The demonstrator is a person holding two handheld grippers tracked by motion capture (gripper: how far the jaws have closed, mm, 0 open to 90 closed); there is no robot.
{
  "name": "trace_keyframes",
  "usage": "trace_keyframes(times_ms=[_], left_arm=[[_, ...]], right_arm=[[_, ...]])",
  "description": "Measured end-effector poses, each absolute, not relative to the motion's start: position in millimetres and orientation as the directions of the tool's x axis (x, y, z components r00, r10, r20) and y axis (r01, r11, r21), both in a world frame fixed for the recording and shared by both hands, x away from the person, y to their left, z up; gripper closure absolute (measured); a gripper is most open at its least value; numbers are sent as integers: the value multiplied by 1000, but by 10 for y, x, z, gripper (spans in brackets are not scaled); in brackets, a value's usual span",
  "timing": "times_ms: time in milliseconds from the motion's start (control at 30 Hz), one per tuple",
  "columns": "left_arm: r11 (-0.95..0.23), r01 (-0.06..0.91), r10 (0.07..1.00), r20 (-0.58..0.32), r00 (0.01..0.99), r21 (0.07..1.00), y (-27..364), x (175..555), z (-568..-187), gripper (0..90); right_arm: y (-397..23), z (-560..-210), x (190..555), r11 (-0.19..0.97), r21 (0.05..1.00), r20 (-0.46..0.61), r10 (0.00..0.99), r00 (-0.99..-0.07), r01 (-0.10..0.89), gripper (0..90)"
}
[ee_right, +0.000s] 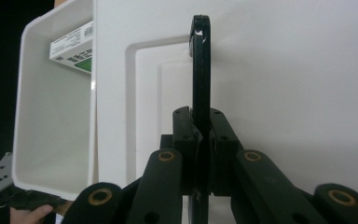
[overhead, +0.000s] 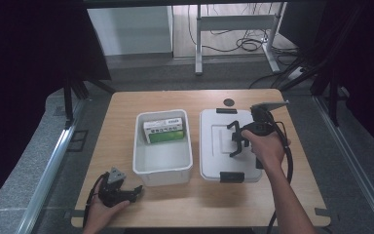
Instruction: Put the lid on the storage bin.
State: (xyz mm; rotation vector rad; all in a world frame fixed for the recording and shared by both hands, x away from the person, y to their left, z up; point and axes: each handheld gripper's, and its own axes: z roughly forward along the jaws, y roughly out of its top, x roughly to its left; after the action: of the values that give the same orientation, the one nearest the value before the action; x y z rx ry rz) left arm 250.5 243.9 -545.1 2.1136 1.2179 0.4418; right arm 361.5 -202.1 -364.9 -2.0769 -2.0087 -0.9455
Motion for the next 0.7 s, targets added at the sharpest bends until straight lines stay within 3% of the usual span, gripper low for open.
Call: trace_keyframes(times_ms=[700], left_arm=[[-363,640,856,-29,516,678,2443,2506,-5449,107]], right_arm=[[-1641,-3274,3699,-78,366,506,853,-128,927,848]])
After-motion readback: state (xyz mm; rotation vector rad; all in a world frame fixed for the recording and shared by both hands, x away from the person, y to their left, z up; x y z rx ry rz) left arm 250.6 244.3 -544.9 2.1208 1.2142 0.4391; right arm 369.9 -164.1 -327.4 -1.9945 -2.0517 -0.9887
